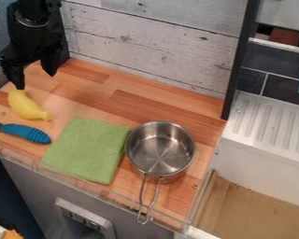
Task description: Llevo el trapo verde hacia el lado izquierdo superior de la mesa
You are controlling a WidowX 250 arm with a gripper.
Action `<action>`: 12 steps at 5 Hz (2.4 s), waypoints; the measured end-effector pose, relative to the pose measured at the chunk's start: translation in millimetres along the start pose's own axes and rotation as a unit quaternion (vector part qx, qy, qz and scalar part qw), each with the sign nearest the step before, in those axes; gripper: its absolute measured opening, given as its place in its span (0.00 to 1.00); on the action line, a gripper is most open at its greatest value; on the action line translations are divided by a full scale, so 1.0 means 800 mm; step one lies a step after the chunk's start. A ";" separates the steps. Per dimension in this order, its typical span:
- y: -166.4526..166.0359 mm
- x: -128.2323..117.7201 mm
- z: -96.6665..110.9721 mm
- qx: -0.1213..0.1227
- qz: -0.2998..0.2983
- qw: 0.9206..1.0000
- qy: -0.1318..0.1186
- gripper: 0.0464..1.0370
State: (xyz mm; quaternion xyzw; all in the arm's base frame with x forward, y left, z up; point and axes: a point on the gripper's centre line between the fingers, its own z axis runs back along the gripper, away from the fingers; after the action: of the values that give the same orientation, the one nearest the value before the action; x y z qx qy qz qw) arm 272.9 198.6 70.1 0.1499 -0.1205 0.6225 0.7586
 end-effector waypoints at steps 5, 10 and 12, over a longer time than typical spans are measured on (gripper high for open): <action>0.022 -0.108 0.008 -0.043 -0.072 0.993 0.087 0.96; -0.008 -0.157 -0.031 -0.009 -0.161 0.984 0.071 0.96; -0.035 -0.151 -0.031 -0.013 -0.159 0.983 0.088 0.96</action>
State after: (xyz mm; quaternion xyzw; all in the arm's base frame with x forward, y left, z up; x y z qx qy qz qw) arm 276.5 93.0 0.5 0.1022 -0.0359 0.5029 0.8576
